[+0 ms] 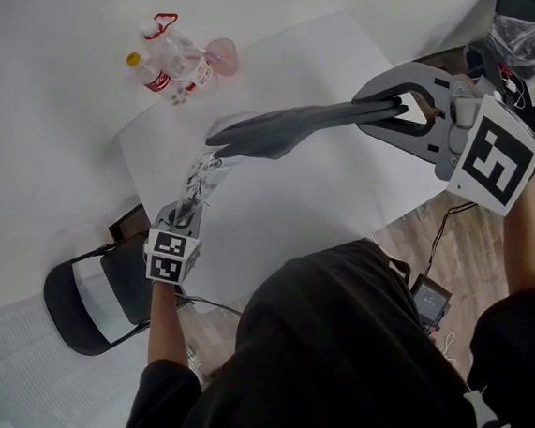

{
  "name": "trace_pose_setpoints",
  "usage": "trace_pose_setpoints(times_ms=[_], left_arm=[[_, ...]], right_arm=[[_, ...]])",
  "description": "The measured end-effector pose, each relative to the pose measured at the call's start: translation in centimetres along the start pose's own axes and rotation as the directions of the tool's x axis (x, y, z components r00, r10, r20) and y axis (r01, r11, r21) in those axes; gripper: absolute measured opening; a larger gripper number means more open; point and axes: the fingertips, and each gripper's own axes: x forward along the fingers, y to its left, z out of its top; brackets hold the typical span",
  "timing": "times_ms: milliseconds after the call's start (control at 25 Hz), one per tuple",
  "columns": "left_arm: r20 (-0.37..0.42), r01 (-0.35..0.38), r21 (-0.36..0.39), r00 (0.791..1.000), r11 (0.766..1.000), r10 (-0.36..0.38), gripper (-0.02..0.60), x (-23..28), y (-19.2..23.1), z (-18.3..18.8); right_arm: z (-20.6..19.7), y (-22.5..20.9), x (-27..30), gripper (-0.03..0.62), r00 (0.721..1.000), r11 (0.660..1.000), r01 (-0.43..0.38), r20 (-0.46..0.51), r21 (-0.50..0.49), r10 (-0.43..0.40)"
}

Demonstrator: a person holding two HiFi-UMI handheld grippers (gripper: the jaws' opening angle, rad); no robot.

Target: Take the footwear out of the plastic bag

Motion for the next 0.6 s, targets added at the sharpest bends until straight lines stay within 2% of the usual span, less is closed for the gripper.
trace_pose_setpoints(times_ms=[360, 600], left_arm=[[0.02, -0.024, -0.08, 0.999, 0.997, 0.026, 0.023, -0.1, 1.0, 0.4], [0.033, -0.048, -0.151, 0.998, 0.987, 0.054, 0.023, -0.5, 1.6, 0.7]], right_arm=[[-1.3, -1.0, -1.4, 0.077, 0.994, 0.989, 0.1, 0.042, 0.112, -0.105], [-2.4, -1.7, -2.4, 0.077, 0.978, 0.96, 0.175, 0.071, 0.217, -0.195]])
